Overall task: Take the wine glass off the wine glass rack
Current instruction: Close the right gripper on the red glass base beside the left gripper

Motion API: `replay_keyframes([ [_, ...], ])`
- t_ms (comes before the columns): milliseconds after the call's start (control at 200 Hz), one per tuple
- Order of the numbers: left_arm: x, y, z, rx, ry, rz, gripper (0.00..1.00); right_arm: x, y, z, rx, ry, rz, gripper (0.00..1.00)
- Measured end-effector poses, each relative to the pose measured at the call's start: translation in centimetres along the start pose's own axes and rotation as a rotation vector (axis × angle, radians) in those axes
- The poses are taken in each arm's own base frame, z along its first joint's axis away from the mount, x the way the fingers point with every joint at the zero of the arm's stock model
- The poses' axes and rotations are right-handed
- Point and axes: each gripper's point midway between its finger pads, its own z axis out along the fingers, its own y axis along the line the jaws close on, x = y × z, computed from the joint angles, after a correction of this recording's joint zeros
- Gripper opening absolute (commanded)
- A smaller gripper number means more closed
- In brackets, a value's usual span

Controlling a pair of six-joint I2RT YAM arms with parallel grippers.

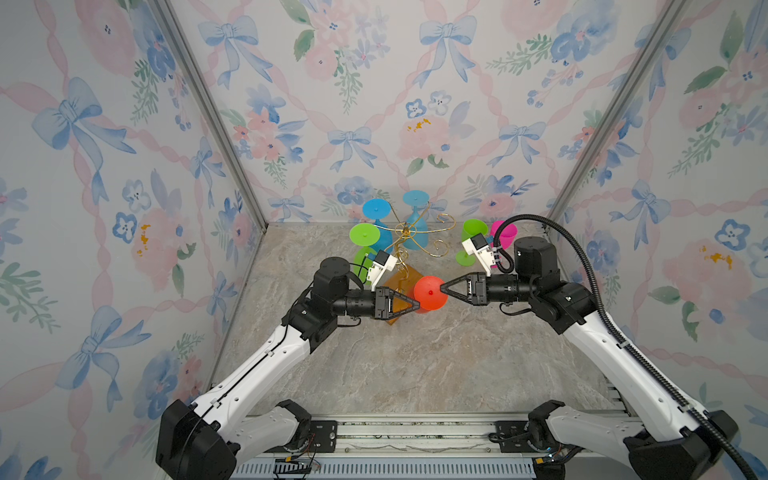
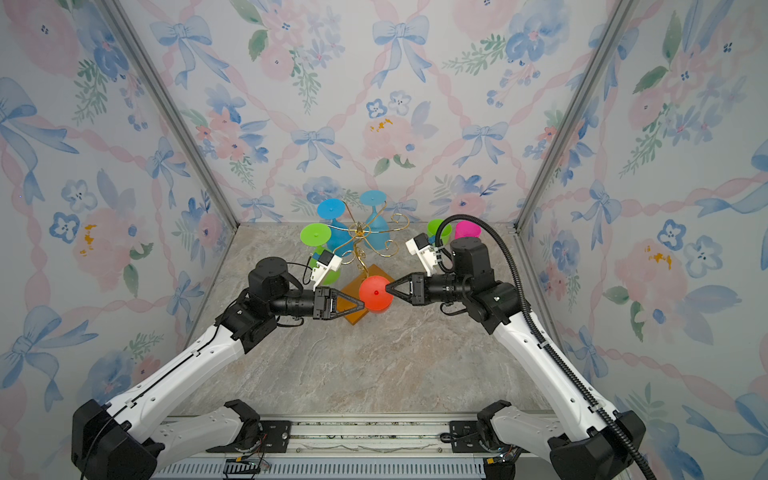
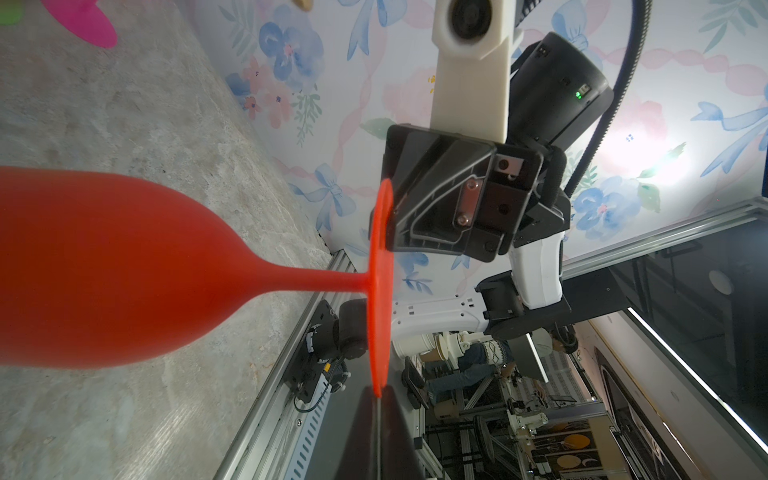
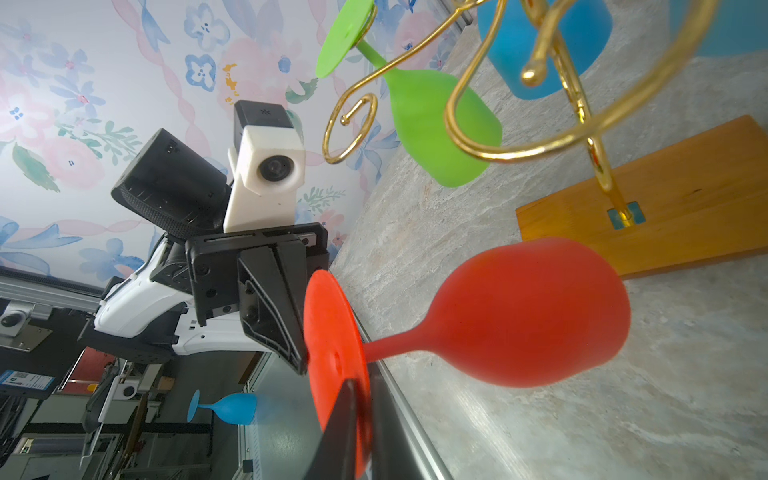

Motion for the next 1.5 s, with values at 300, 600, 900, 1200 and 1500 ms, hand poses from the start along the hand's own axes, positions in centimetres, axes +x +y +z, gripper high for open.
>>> replay_keyframes([
  [300, -0.2, 0.6, 0.0, -0.026, -0.014, -0.012, 0.17, -0.3, 0.3, 0.0, -0.01, -0.01, 0.035, 0.0],
  [600, -0.9, 0.9, 0.0, -0.05, -0.052, 0.016, 0.29, -0.2, 0.2, 0.0, -0.009, -0.01, 0.072, 0.0],
  [900, -1.6, 0.9, -0.5, -0.079, -0.103, 0.027, 0.17, 0.0, -0.3, 0.3, -0.014, -0.016, 0.121, 0.0],
  [1200, -1.7, 0.9, -0.5, -0.08, -0.106, 0.018, 0.13, 0.2, 0.1, 0.8, -0.043, -0.026, 0.129, 0.0],
  [1500, -1.7, 1.0, -0.5, -0.082, -0.11, -0.008, 0.0, 0.2, 0.3, 0.9, -0.054, -0.032, 0.121, 0.11],
])
